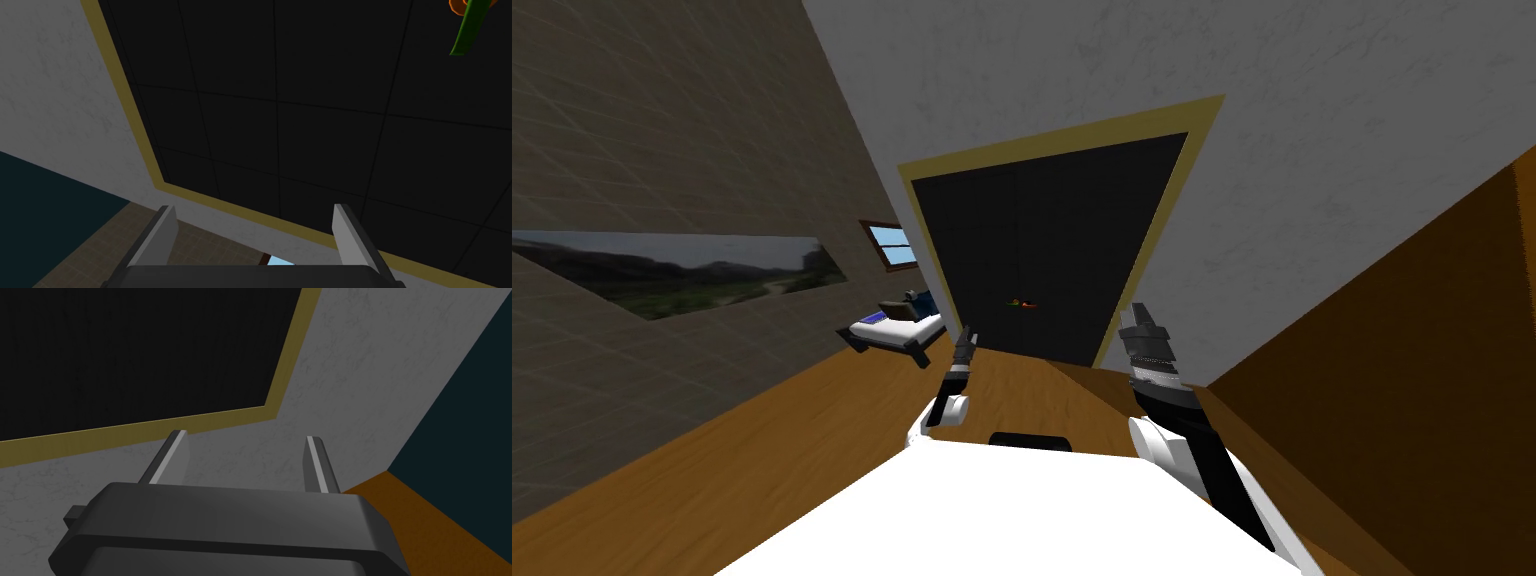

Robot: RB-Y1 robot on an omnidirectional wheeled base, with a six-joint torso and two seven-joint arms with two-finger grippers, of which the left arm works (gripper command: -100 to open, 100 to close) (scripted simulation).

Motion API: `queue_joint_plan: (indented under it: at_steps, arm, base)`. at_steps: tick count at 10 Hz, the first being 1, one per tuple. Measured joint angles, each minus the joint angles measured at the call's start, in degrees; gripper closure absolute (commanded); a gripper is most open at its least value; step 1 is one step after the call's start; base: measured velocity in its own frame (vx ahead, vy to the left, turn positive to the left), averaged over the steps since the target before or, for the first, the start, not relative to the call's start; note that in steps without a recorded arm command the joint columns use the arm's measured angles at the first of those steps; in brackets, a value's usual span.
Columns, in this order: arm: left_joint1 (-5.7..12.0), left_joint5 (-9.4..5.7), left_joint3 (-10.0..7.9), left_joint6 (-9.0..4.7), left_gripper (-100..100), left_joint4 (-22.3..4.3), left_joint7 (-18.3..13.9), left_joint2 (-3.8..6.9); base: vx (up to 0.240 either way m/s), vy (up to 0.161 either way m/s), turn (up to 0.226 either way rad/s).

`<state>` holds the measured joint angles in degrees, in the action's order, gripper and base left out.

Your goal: Pull the door open

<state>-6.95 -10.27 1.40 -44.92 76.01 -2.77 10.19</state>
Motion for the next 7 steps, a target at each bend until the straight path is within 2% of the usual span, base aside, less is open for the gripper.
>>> queue_joint_plan:
  at_steps: [2,4,7]
  arm:
    - [1.50,-0.40,0.46,-0.39,-100,-3.68,-0.12,0.18]
    - [3.04,-0.84,0.96,-1.56,-100,-8.21,-0.48,0.58]
    - [4.59,-1.50,1.40,-1.40,-100,-12.28,-0.86,1.19]
  base:
    - [0.106,-0.024,-0.093]
    - [0.116,-0.010,-0.103]
    - [0.082,-0.001,-0.059]
